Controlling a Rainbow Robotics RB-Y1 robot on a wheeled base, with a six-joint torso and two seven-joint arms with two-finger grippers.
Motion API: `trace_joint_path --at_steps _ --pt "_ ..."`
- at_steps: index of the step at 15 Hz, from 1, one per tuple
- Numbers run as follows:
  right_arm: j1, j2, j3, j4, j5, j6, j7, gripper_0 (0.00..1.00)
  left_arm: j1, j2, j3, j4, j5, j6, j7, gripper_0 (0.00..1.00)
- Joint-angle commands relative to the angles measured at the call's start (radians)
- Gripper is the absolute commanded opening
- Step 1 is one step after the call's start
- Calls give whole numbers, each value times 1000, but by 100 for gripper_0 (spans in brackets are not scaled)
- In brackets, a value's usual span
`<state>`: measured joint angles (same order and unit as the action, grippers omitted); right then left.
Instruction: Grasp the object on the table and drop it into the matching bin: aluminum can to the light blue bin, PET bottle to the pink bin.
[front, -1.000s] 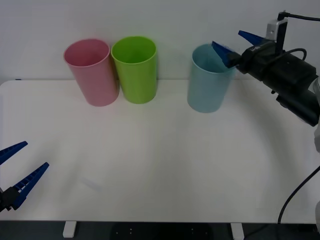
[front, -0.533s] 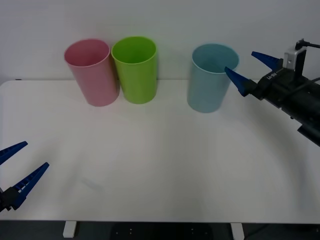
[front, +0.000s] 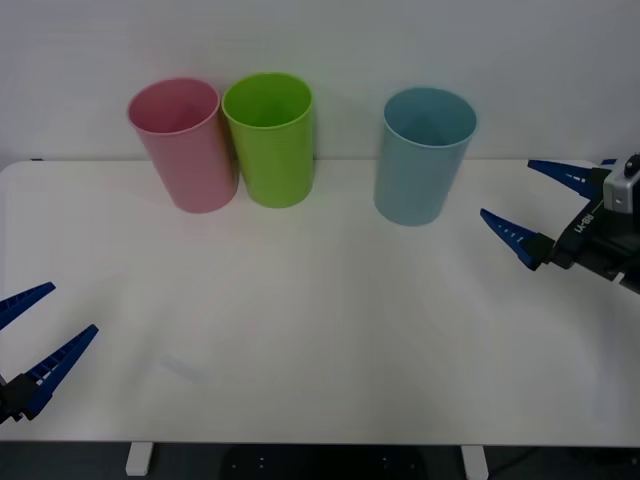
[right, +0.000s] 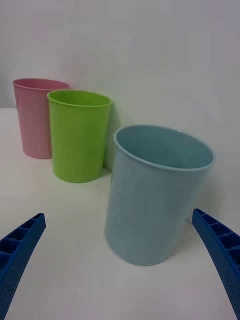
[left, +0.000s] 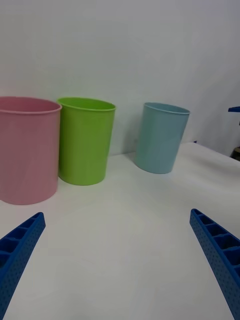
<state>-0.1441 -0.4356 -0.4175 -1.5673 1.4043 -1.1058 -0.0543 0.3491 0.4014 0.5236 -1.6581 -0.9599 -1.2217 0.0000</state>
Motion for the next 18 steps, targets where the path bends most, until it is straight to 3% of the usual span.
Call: trace_joint_path --at_steps 1,10,18 --pt "44 0 -41 -2 1 -80 -6 100 0 0 0 0 0 0 0 100" --pt "259 0 -61 -145 -54 -103 -67 100 0 0 0 0 0 0 0 100" --pt "305 0 -57 -157 -56 -117 -87 100 0 0 0 0 0 0 0 100"
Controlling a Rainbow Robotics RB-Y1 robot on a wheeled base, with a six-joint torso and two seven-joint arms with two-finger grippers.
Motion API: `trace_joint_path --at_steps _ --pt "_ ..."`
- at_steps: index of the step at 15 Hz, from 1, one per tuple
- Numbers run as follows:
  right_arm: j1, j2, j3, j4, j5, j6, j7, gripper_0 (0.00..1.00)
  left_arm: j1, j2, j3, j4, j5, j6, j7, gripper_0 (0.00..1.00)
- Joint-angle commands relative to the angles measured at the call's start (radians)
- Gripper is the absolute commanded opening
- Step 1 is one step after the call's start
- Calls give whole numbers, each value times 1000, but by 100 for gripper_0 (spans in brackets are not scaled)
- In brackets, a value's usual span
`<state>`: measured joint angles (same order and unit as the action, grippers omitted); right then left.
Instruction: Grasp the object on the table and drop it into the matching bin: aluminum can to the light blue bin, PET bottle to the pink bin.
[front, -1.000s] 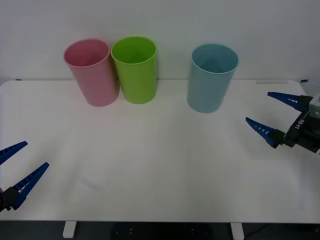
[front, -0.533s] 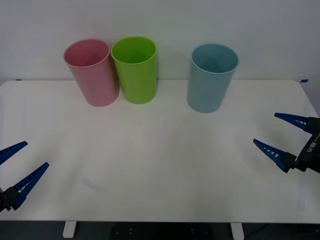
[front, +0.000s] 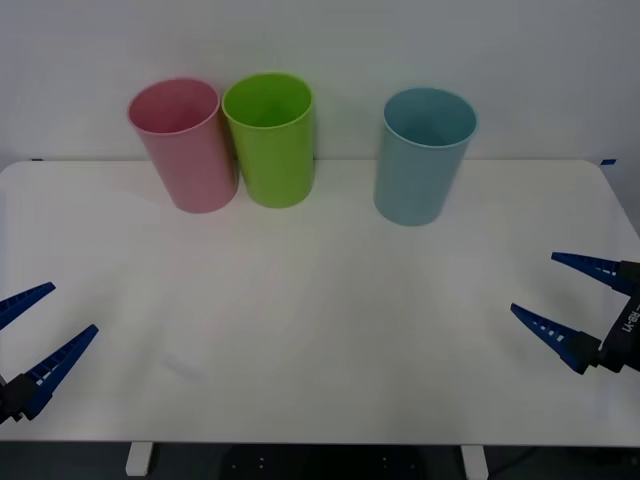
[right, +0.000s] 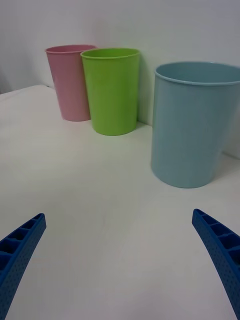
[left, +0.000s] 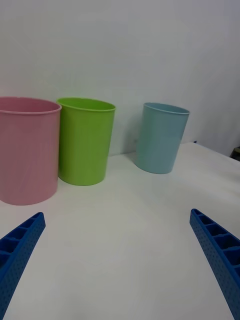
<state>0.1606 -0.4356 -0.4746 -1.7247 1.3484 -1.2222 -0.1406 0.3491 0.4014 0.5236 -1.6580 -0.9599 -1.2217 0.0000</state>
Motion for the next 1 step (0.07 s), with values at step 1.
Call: trace_joint_path --at_steps 1 --pt "0 0 1 1 0 0 -1 100 0 0 0 0 0 0 0 100"
